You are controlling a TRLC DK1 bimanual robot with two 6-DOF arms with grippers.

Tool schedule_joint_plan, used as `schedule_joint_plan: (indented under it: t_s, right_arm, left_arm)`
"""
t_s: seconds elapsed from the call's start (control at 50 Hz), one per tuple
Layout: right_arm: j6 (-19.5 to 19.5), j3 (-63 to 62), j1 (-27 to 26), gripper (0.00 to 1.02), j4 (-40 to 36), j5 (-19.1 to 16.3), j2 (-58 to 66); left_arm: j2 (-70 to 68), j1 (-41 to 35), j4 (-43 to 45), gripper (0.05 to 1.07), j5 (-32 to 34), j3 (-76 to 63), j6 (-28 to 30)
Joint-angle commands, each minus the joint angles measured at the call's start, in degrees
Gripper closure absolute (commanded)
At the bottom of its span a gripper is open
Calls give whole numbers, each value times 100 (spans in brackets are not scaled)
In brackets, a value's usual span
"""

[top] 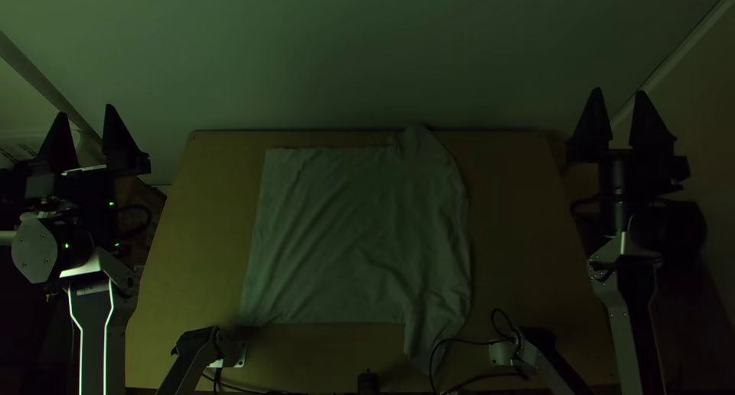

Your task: Fold the t-shirt

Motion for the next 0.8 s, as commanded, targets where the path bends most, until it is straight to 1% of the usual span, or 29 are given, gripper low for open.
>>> schedule_joint_plan:
  t_s: [0.0, 0.12, 0.2, 0.52, 0.78]
  right_arm:
    - [-143, 424, 135, 4, 43, 49, 391]
    - [-213, 854, 284, 4, -212, 49, 830]
    - [-213, 1162, 337, 4, -520, 58, 1138]
    - [-187, 2718, 390, 4, -2418, 119, 2544]
    - [-152, 3430, 504, 4, -3341, 163, 3397]
  left_arm:
    - [370, -139, 51, 9, 35, 441, 122]
    - [765, -262, -98, 9, -26, 828, 131]
    - [1038, -377, -336, 9, -35, 1065, 131]
    - [2339, -851, -1645, 9, -510, 2172, 139]
    - [3262, -1009, -2621, 9, -518, 2788, 131]
